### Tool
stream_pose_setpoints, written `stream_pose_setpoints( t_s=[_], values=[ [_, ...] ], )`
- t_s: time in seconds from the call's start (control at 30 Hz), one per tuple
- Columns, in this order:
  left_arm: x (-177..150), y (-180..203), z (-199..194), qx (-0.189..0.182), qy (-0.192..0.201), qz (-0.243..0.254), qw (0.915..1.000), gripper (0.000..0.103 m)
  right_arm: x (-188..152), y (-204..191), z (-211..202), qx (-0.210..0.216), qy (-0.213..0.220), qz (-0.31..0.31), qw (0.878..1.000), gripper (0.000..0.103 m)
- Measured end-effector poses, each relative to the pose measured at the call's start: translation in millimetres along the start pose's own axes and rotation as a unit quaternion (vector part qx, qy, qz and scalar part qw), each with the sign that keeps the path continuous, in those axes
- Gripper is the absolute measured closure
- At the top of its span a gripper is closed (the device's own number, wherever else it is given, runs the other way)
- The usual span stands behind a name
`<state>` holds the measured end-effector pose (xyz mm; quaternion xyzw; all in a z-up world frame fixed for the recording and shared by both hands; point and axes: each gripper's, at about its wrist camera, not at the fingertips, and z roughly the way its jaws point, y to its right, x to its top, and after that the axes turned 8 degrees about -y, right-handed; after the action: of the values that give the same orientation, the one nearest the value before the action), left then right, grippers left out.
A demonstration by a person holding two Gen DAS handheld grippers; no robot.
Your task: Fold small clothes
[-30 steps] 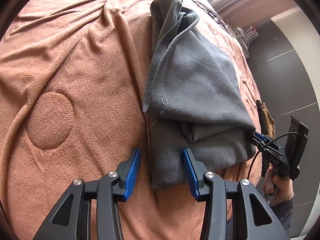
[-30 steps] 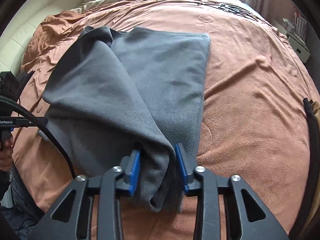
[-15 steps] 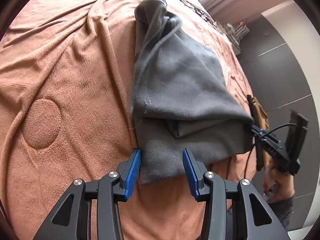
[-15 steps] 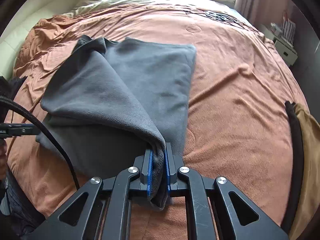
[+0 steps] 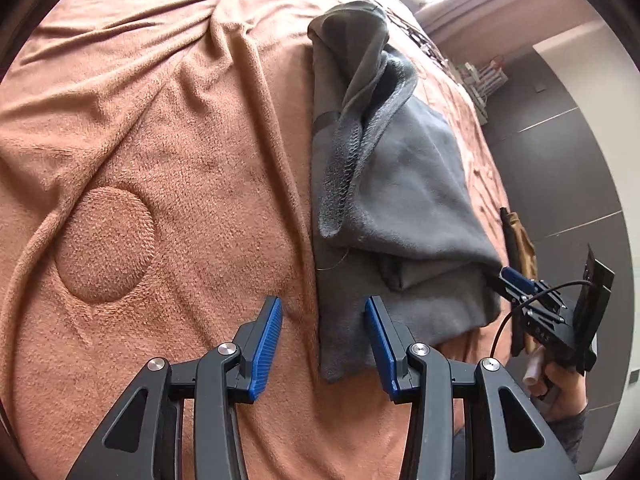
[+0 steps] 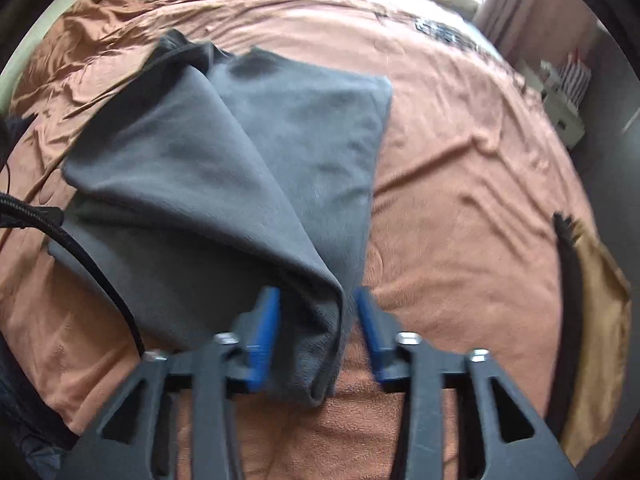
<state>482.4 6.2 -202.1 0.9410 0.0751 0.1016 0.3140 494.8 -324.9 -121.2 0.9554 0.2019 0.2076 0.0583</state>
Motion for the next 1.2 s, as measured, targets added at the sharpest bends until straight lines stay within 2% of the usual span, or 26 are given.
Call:
stream_pose_setpoints(
  t_s=[0.13, 0.33, 0.57, 0.87, 1.07, 1.2],
  values=[
    [-0.4, -0.9, -11.2, -0.006, 0.012, 0.006, 0.9999, 0.058, 9.1, -36.0, -13.3, -0.002, 0.013, -0.059, 0.998, 0.058],
    [-0.5, -13.5, -34.2, -0.025, 0.032, -0.003, 0.9992, 0.058, 21.5, -89.3, -11.3, 0.005, 0.015, -0.140, 0.990, 0.058],
    [-5.4, -30.7, -54.5, -0.030, 0.053, -0.016, 0.9980, 0.058, 38.8, -119.7, 3.1, 0.003, 0.010, -0.201, 0.979, 0.058],
    [-10.4, -63.5, -76.3, -0.028, 0.070, -0.046, 0.9961, 0.058, 53.8, -155.0, 25.2, -0.012, -0.004, -0.289, 0.957, 0.058],
    [-14.8, -77.1, -84.9, -0.023, 0.080, -0.063, 0.9945, 0.058, 58.4, -175.0, 44.2, -0.035, -0.016, -0.336, 0.941, 0.058],
    [-17.2, -81.2, -88.0, -0.016, 0.083, -0.068, 0.9941, 0.058, 54.0, -187.3, 49.7, -0.060, -0.009, -0.371, 0.927, 0.058]
  ],
)
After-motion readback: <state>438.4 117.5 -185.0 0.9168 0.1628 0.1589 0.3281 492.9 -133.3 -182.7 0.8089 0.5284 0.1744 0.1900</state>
